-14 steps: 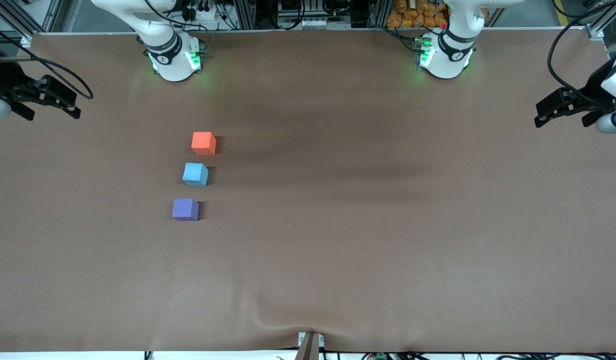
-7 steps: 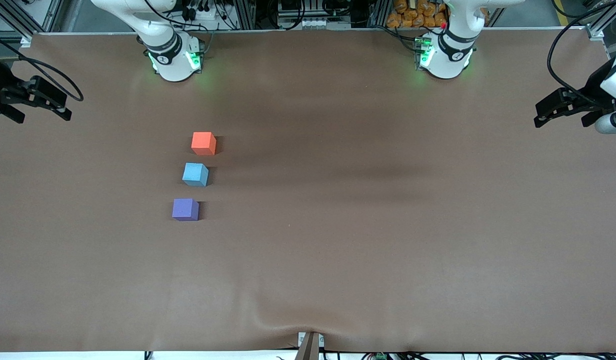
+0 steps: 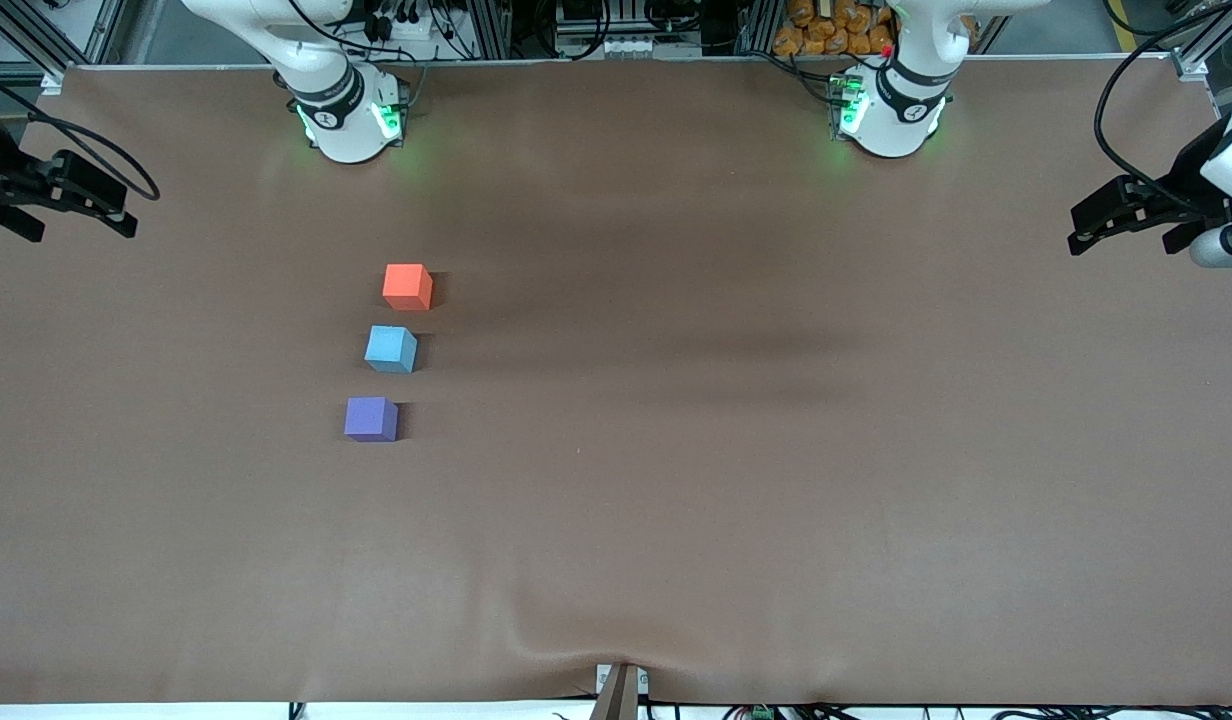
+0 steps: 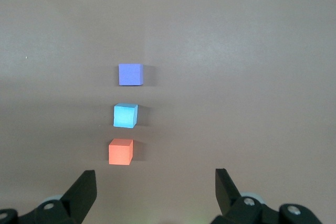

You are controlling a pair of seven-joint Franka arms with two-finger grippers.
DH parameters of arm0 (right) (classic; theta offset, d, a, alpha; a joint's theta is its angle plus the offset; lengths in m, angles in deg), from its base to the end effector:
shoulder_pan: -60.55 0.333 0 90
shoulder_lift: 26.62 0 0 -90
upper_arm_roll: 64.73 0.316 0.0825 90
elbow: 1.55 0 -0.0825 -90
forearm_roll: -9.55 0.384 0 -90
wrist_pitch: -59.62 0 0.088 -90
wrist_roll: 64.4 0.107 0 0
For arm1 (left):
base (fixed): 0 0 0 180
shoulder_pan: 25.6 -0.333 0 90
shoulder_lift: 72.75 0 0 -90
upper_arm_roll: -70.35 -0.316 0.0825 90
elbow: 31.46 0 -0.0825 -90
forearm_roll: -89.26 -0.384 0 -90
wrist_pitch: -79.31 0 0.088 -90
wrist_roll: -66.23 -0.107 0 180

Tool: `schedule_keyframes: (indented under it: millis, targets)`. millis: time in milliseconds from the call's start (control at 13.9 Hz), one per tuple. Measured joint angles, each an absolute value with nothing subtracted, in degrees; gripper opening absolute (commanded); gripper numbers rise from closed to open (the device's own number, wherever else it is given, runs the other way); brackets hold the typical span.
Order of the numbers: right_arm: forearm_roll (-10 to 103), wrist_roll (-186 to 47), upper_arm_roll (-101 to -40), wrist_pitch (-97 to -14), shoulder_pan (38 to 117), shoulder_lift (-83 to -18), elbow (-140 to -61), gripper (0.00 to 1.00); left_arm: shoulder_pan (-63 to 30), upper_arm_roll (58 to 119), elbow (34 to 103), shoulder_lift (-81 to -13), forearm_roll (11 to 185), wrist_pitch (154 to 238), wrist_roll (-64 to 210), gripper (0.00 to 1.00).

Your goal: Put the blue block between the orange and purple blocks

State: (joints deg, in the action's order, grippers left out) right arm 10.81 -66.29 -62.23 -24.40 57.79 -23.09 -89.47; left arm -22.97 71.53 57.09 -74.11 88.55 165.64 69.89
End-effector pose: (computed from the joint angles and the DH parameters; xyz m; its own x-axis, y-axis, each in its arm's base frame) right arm 0.5243 0.0010 0.6655 0.9995 0.0306 -0.0059 0.0305 -0.9993 -0.0194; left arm 0.5397 -0.0347 0.6438 0.9999 -0.0018 -0.0142 -0.0020 -0.9999 -0.0138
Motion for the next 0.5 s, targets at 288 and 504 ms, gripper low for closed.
schedule_keyframes:
  millis: [288, 504]
  targets:
    - [10.7, -66.4, -62.3, -24.4, 57.8, -23.1, -89.4, 1.0, -23.0, 71.5, 57.1, -74.1, 88.6, 165.6, 65.7, 1.0]
    - [10.7, -66.4, -62.3, -24.4, 57.8, -23.1, -89.3, 1.0, -23.0, 71.5, 57.1, -74.1, 88.6, 165.6, 65.2, 1.0]
